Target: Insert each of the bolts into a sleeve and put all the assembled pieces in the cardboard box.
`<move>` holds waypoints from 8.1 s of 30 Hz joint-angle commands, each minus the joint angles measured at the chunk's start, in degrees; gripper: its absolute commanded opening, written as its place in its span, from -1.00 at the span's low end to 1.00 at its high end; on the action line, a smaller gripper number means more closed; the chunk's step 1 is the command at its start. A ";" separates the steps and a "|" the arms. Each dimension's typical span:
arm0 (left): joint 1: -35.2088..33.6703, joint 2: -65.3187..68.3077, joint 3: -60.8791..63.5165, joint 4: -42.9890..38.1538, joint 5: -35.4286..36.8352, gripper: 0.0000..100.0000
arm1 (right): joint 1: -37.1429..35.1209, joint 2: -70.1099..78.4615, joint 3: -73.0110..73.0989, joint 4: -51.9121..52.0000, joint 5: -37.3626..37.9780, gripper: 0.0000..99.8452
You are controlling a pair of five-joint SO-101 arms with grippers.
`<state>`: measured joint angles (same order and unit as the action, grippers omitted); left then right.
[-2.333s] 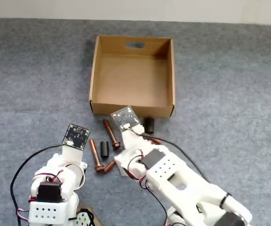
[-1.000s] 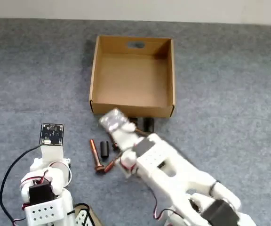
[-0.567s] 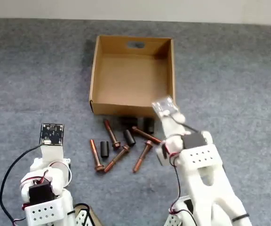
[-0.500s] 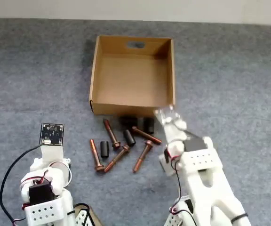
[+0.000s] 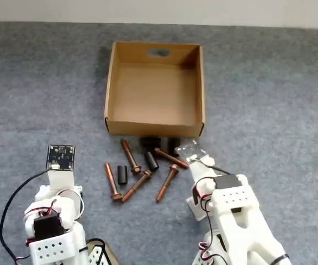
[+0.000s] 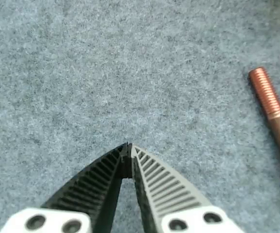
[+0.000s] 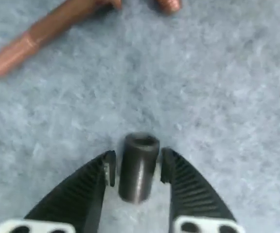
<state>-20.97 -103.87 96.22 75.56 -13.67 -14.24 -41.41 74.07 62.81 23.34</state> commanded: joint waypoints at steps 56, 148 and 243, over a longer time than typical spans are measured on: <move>-0.57 -0.40 -2.77 -1.14 -0.53 -0.98 | 1.19 -34.68 11.47 -20.88 -24.97 -0.99; 11.82 67.91 -35.21 -17.41 -22.68 -0.95 | 1.27 -51.91 16.75 -14.73 -24.62 -0.99; 10.42 68.53 -27.21 -33.41 62.33 -0.42 | 1.27 -51.91 16.75 -14.64 -24.53 -0.99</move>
<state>-10.15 -35.56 69.41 44.88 46.20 -13.54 -92.40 91.03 47.96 -1.10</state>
